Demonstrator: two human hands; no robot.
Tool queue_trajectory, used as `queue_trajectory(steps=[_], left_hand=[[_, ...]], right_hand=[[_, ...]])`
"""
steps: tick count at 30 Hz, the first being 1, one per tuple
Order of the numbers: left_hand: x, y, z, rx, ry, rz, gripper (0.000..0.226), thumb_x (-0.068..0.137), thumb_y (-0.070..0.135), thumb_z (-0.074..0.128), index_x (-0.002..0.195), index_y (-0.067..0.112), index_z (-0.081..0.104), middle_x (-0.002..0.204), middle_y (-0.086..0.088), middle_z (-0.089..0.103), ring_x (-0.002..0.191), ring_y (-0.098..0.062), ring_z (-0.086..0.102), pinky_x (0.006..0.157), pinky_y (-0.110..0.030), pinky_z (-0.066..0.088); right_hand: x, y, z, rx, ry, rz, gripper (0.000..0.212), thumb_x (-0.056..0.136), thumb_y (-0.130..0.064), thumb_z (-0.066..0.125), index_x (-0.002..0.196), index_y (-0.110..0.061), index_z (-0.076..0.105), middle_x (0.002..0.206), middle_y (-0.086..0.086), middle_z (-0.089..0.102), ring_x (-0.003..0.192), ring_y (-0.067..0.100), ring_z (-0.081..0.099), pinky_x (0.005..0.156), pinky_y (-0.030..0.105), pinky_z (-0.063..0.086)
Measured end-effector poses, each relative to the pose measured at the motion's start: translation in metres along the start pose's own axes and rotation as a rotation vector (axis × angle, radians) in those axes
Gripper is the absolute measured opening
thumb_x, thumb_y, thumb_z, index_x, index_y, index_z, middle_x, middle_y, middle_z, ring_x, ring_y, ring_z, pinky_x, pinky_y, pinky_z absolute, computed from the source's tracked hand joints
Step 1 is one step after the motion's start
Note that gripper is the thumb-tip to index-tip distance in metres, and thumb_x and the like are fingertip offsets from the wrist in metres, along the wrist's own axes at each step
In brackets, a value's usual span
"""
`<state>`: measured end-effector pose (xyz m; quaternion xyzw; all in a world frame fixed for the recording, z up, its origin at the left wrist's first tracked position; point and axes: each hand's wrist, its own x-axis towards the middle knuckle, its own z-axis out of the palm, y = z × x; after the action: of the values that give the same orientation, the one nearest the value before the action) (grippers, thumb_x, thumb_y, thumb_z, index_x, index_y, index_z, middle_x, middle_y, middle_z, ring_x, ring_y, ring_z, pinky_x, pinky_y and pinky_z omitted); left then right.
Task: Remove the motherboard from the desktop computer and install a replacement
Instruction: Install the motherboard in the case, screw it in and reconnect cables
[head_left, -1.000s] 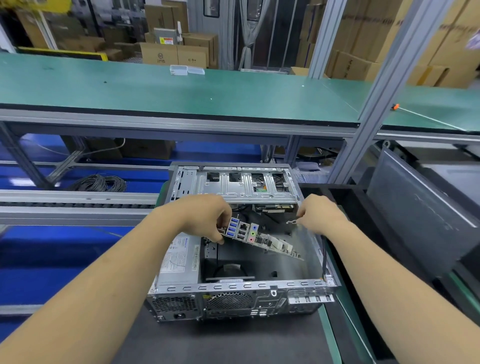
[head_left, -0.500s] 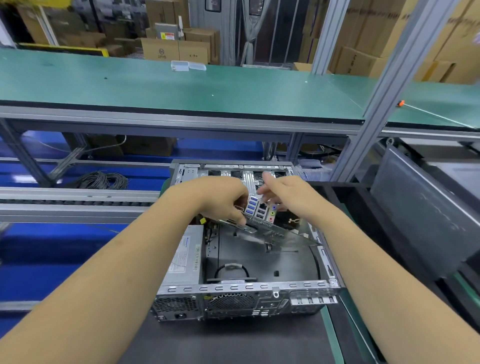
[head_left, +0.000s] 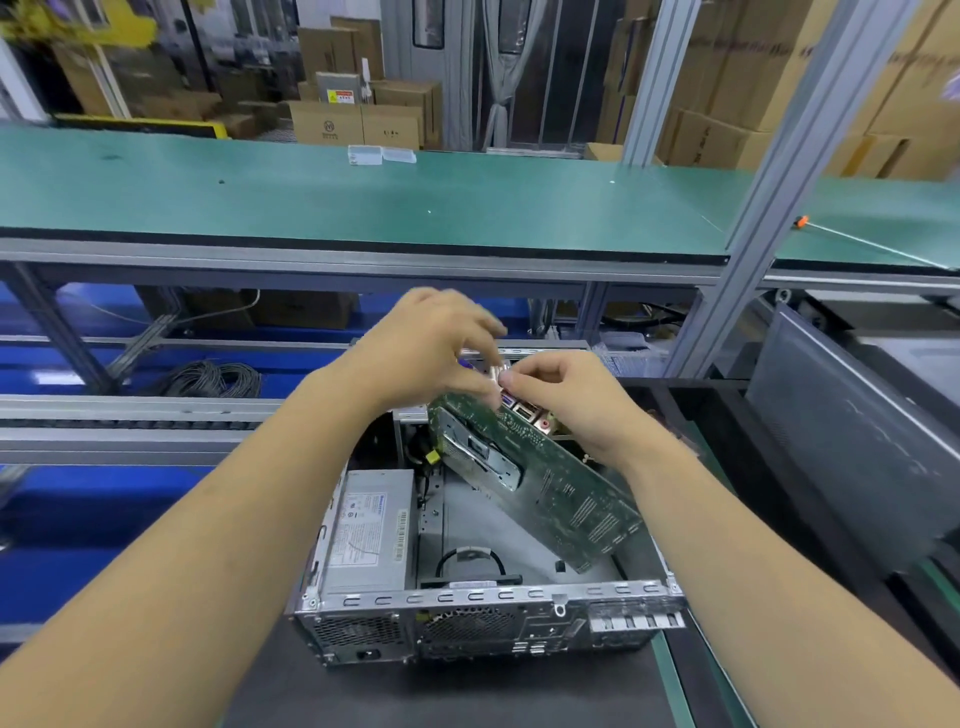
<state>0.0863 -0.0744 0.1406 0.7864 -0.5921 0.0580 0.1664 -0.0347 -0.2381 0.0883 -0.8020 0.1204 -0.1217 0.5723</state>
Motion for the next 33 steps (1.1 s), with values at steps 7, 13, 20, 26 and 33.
queue_trajectory(steps=[7,13,20,26,33], left_hand=[[0.002,-0.008,-0.032,-0.756,0.885,-0.443,0.030,0.105,0.025,0.047,0.087,0.021,0.070,0.079,0.004,0.068,0.066,-0.003,0.060,0.061,-0.017,0.049],[0.003,-0.008,-0.020,-0.862,0.713,-0.765,0.037,0.105,0.033,0.040,0.082,0.017,0.064,0.069,0.001,0.064,0.054,-0.014,0.054,0.057,-0.028,0.045],[0.026,0.020,-0.013,-1.963,0.284,-0.796,0.085,0.083,0.083,0.043,0.131,0.014,0.054,0.124,-0.024,0.064,0.105,-0.047,0.066,0.084,-0.060,0.053],[0.028,0.032,0.011,-2.236,0.023,-0.473,0.068,0.089,0.056,0.047,0.140,0.010,0.053,0.134,-0.017,0.060,0.118,-0.037,0.059,0.097,-0.054,0.047],[0.051,0.055,0.057,-2.341,0.378,-0.428,0.044,0.088,0.029,0.042,0.098,0.005,0.077,0.113,-0.014,0.070,0.094,-0.035,0.071,0.082,-0.050,0.056]], right_hand=[[-0.013,-0.045,0.000,0.139,0.089,0.015,0.018,0.089,-0.024,0.072,0.089,-0.007,0.076,0.083,0.002,0.076,0.066,0.002,0.066,0.057,0.010,0.049],[-0.031,-0.115,-0.039,0.363,0.200,-0.139,0.026,0.094,-0.028,0.066,0.092,-0.003,0.072,0.065,0.004,0.068,0.049,0.016,0.061,0.049,0.023,0.051],[-0.035,-0.111,-0.032,-0.224,0.284,-0.664,0.005,0.088,-0.009,0.073,0.088,-0.006,0.070,0.076,0.010,0.064,0.061,0.011,0.056,0.056,0.022,0.046],[-0.043,-0.081,-0.044,-0.551,0.134,-0.751,0.015,0.083,-0.013,0.079,0.091,-0.003,0.072,0.078,0.008,0.059,0.070,0.018,0.051,0.066,0.027,0.043],[-0.035,-0.048,-0.134,-0.076,0.469,-0.304,0.024,0.091,-0.053,0.058,0.097,-0.034,0.071,0.089,-0.011,0.072,0.088,0.008,0.065,0.086,0.032,0.054]])
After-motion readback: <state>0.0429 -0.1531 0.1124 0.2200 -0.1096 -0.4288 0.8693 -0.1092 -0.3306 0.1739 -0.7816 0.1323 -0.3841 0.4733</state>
